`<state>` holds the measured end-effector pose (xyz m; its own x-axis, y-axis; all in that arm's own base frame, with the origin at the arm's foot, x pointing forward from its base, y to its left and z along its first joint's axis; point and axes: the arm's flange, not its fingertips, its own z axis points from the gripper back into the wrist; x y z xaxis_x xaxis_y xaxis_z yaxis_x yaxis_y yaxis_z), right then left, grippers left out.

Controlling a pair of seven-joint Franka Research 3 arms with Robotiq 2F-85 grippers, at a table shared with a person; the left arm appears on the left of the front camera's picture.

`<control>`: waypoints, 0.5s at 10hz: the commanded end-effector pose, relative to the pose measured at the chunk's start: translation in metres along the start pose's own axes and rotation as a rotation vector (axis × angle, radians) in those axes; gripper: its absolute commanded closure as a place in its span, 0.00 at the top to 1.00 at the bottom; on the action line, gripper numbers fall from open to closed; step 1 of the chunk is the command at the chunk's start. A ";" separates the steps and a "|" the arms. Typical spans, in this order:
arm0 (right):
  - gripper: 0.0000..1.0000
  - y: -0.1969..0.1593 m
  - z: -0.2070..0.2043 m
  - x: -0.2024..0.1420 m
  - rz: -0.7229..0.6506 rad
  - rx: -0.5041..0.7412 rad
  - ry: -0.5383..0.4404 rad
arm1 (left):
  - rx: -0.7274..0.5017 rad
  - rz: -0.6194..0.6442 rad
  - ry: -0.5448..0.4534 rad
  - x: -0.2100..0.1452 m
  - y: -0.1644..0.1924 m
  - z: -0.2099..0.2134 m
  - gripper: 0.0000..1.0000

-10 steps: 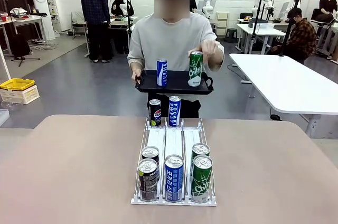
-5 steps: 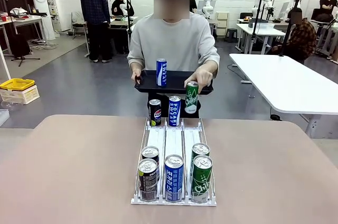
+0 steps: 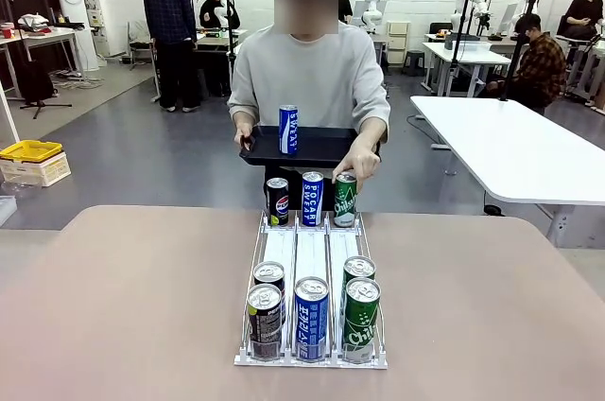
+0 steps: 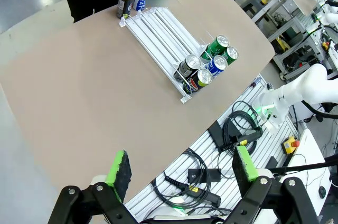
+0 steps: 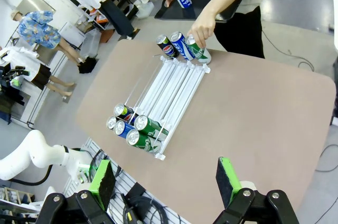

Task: Retrieve and hand over the desired beverage to the person.
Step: Pick up another can of the same type that the person held from the Automatic Can Dispenser.

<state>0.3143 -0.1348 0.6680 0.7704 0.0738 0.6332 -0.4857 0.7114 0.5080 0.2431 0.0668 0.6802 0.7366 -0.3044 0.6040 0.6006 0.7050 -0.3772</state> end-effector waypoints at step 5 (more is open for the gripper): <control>1.00 0.000 -0.001 0.002 0.013 0.033 -0.020 | 0.003 -0.006 -0.010 0.001 0.000 0.001 1.00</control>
<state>0.3143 -0.1348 0.6680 0.7704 0.0739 0.6333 -0.4858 0.7114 0.5079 0.2431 0.0668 0.6802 0.7366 -0.3044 0.6039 0.6006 0.7050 -0.3772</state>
